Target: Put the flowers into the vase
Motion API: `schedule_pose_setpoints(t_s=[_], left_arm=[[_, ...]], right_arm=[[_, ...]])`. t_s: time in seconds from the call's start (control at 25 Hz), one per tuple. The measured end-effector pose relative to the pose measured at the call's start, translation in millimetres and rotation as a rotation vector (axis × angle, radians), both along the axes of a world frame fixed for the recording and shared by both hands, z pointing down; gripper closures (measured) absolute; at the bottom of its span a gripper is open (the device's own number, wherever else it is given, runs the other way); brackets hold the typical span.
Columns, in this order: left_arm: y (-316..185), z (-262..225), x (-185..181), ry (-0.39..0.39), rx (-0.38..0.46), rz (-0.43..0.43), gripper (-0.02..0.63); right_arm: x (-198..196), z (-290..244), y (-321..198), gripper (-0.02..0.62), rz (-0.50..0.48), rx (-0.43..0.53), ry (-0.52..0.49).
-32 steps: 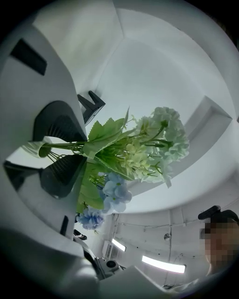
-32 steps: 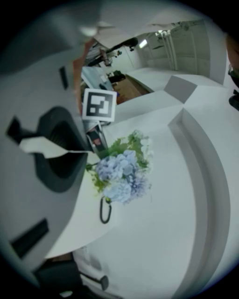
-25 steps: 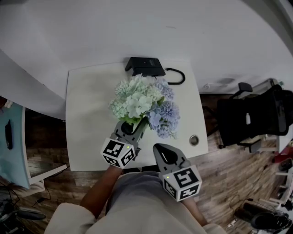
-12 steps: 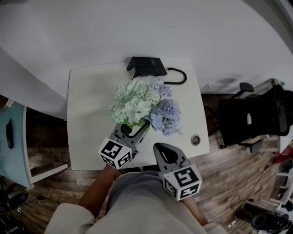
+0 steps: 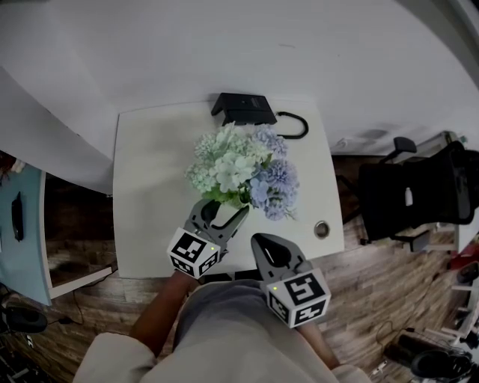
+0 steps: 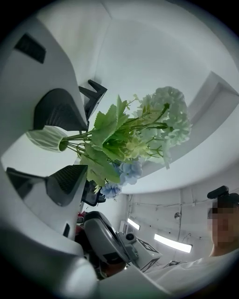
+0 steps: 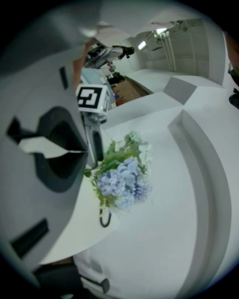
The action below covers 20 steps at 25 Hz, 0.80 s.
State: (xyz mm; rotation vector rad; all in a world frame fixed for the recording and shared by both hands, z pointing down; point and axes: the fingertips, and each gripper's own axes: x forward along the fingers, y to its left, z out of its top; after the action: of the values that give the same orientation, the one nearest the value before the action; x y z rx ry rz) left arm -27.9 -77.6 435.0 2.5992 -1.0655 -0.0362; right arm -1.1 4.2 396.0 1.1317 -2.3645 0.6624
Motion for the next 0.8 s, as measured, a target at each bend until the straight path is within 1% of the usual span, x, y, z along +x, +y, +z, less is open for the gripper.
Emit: schedule_pose_setpoints(t_s=[0.36, 0.44, 0.52, 0.56, 0.64, 0.8], left_arm=[[9.2, 12.3, -12.4, 0.017, -0.059, -0.028, 0.373], [13.2, 12.4, -15.6, 0.017, -0.064, -0.034, 0.382], [17.7, 10.5, -18.4, 0.018, -0.061, -0.040, 0.449], [19.7, 9.5, -19.8, 0.018, -0.060, -0.044, 0.493], [23.9, 8.1, -22.6, 0.018, -0.060, -0.050, 0.545], [33.2, -0.7, -27.9, 0.021, -0.060, -0.059, 0.578]], right_arm=[[-4.7, -1.9, 3.4, 0.572, -0.003, 0.009, -0.004], [-6.2, -2.7, 4.0, 0.572, -0.005, 0.013, -0.006], [-7.8, -3.4, 5.0, 0.572, -0.008, 0.016, -0.008], [-8.7, -3.6, 5.8, 0.572, -0.009, 0.017, -0.008], [-11.2, -3.7, 7.8, 0.572, -0.013, 0.020, -0.012], [-15.4, -7.8, 10.9, 0.572, -0.015, 0.041, -0.022]])
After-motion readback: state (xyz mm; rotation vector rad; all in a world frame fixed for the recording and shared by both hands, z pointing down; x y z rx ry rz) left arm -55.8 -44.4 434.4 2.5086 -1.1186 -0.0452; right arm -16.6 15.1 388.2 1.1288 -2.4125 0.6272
